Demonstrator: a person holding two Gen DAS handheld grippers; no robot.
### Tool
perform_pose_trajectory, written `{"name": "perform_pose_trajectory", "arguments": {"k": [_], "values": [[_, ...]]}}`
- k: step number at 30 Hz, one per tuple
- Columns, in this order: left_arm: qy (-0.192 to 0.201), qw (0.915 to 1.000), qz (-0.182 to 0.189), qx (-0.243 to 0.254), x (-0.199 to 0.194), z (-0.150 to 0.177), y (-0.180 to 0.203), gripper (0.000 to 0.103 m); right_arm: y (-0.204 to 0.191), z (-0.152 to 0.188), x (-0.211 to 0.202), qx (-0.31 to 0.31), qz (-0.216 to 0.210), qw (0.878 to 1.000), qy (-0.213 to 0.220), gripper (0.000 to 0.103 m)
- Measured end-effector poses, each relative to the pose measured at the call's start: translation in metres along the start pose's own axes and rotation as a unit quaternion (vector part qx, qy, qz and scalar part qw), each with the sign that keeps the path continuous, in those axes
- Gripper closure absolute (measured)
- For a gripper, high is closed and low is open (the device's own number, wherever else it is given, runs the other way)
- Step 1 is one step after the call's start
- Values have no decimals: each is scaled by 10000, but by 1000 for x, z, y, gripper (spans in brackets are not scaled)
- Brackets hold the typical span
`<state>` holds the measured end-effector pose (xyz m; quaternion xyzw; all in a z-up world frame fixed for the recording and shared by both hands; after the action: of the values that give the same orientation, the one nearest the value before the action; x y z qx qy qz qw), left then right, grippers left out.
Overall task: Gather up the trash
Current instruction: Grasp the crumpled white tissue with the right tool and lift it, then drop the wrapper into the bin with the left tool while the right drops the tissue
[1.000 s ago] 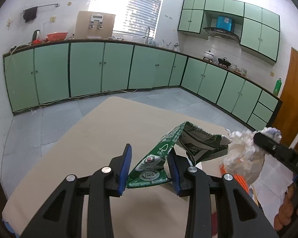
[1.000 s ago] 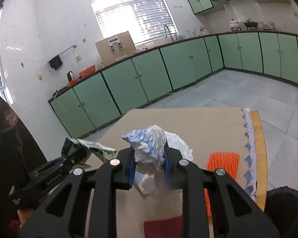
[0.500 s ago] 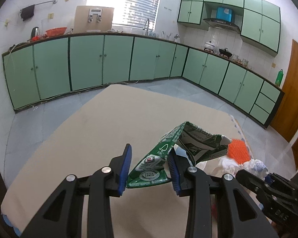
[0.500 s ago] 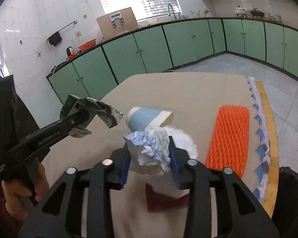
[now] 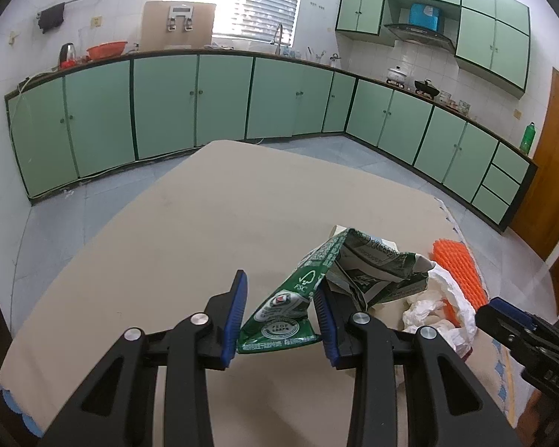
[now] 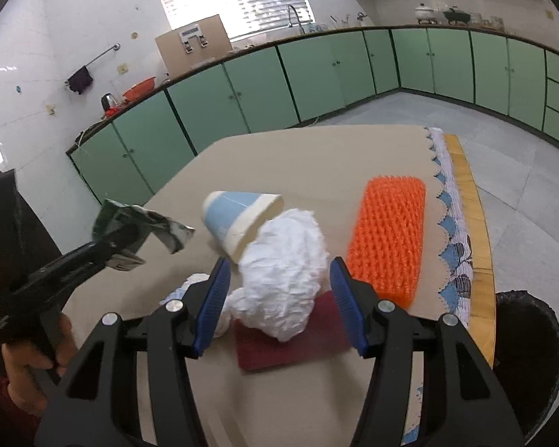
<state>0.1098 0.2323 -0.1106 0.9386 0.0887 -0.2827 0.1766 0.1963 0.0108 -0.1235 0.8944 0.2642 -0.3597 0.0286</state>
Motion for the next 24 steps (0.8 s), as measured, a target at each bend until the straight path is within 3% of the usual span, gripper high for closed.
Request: {"name": "perform_pose_trajectory", "arguments": {"k": [9, 11, 13, 16, 19, 24], "values": [[-28, 10000, 5, -7, 2, -2, -5, 67, -8, 9, 33, -73, 42, 9991, -406, 48], [-29, 10000, 2, -7, 3, -2, -4, 67, -9, 12, 38, -135, -30, 9988, -472, 56], [-32, 10000, 4, -15, 3, -2, -4, 67, -14, 13, 38, -271, -103, 9983, -501, 70], [-16, 10000, 10, -6, 3, -3, -3, 67, -20, 12, 33, -458, -122, 9979, -431, 79], [18, 10000, 26, 18, 0, -4, 0, 67, -21, 6, 23, -507, -162, 9982, -275, 85], [120, 9999, 88, 83, -6, -8, 5, 67, -15, -9, 1, -395, -211, 9990, 43, 85]]}}
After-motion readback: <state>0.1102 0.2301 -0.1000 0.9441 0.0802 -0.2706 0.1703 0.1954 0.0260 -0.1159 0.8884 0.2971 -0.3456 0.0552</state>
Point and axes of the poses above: each gripper's, at about its wrist camera, not at the fingertips, and x roughly the way its jaws point, y to its right, z to its underside, the point moved 2 cm from there along x, roughly the way its jaws point, and after that the axes turned 14 degrees about z, right-handed, at the moved point
